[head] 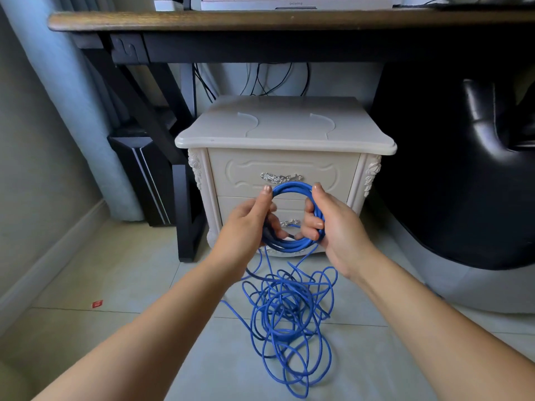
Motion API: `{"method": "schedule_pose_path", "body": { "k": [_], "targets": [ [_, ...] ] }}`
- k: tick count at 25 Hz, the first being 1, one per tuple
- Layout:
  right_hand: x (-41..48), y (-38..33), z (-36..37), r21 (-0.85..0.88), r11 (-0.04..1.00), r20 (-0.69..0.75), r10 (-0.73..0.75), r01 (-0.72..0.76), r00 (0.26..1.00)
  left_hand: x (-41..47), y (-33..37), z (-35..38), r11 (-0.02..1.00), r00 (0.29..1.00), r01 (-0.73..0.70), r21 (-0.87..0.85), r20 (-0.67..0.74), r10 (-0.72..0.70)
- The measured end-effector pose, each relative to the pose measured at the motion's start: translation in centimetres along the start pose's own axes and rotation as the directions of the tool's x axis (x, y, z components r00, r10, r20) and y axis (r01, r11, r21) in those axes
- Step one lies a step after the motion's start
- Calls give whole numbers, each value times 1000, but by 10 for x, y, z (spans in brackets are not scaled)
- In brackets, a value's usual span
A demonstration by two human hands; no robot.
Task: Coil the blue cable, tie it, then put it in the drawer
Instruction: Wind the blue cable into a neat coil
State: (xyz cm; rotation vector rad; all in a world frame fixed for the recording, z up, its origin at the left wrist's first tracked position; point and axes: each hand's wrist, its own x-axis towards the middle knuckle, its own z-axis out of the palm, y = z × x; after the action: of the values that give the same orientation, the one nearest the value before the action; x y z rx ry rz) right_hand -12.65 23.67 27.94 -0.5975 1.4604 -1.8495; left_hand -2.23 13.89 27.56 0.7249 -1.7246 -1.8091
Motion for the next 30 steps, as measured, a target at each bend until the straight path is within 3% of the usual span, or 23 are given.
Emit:
{"method": "schedule_pose_path", "body": {
  "k": [4,8,11,16,20,23,27,30],
  "targets": [
    [-5,-10,0,-134,991,44,-23,28,999,-3,14,-7,948,966,-233,217,165,200],
    [-11,-13,10,-207,973,87,-83,100,993,-1,19,-11,804,927,-374,463,193,321],
    [-13,-13,15,-210,973,110,-78,100,991,0,20,-10,742,921,-386,549,177,348],
    [-15,-14,2,-224,974,215,11,38,976,-2,22,-6,828,952,-300,474,95,290],
    [-18,-20,-7,-385,920,239,22,74,971,6,16,-10,923,977,-164,347,-75,201],
    [-16,-17,-10,-491,864,216,-3,111,976,10,13,-14,959,985,-110,260,-99,140],
    [-11,-17,-13,-304,951,229,15,57,973,12,13,-18,979,993,-120,163,9,120],
    [-9,-14,-11,-172,984,225,75,-36,971,12,11,-16,979,992,-120,168,-22,125]
  ]
}}
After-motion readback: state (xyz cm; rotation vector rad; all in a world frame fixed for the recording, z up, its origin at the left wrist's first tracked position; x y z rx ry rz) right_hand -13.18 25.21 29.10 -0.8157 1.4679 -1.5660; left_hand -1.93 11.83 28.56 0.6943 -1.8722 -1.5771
